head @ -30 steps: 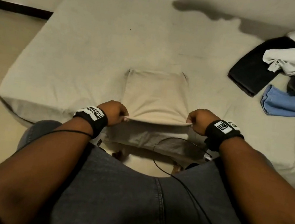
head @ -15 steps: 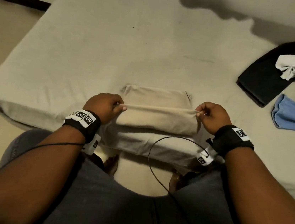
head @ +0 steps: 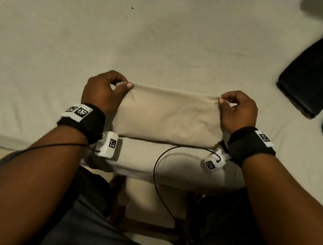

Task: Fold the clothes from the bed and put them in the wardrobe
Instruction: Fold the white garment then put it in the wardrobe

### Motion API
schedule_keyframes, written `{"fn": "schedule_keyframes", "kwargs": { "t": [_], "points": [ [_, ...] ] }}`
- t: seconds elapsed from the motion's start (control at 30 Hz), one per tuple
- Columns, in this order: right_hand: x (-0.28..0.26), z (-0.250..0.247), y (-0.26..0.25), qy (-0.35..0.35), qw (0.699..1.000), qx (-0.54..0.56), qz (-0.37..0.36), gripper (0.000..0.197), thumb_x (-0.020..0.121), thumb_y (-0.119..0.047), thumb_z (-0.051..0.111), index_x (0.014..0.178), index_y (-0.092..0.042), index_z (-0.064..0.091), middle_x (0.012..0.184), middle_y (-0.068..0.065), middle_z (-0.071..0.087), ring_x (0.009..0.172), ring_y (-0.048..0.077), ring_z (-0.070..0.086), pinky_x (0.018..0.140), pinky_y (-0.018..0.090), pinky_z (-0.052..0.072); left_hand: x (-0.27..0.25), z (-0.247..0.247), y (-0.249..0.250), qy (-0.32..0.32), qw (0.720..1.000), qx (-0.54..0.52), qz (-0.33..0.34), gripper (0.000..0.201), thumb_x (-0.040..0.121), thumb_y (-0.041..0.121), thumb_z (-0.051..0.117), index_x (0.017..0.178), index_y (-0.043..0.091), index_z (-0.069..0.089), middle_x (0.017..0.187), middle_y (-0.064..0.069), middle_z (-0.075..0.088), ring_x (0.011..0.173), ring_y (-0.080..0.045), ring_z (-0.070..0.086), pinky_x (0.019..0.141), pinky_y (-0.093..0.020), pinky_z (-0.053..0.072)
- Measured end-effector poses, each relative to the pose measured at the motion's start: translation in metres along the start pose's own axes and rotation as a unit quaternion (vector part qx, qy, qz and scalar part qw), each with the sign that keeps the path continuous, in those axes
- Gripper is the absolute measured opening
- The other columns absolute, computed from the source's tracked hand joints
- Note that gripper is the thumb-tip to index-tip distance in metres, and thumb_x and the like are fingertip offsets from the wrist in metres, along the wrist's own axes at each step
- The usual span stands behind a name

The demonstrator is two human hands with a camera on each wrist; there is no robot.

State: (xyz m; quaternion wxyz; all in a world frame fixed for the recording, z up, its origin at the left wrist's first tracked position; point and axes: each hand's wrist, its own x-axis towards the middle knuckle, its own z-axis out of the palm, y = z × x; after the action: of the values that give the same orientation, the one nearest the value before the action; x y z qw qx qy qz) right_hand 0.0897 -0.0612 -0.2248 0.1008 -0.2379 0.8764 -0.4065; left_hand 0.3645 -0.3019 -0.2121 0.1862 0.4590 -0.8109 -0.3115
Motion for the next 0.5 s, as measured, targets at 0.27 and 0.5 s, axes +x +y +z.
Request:
{"fn": "schedule_keyframes", "kwargs": {
  "t": [0.27,0.5],
  "points": [
    [0.002,-0.001,0.012,-0.11,0.986,0.054,0.117,0.024,0.085,-0.035,0.08,0.103,-0.021,0.071,0.09,-0.004,0.069,0.081,0.01,0.067,0.082,0.024,0.055,-0.021,0.007,-0.019,-0.112,0.975,0.021,-0.192,0.075,0.076,0.092,0.043,0.087,0.022,0.066,0.086,0.006,0.068,0.086,-0.022,0.063,0.077,-0.035,0.045],
    [-0.04,-0.015,0.0,-0.262,0.954,-0.034,0.138,0.028,0.087,-0.036,0.076,0.106,-0.015,0.072,0.101,0.003,0.072,0.089,0.021,0.066,0.073,0.023,0.046,-0.076,0.014,-0.003,-0.182,0.974,-0.115,-0.073,0.056,0.079,0.066,0.062,0.121,0.029,0.065,0.118,0.008,0.072,0.106,-0.01,0.065,0.091,-0.028,0.049]
  ]
}}
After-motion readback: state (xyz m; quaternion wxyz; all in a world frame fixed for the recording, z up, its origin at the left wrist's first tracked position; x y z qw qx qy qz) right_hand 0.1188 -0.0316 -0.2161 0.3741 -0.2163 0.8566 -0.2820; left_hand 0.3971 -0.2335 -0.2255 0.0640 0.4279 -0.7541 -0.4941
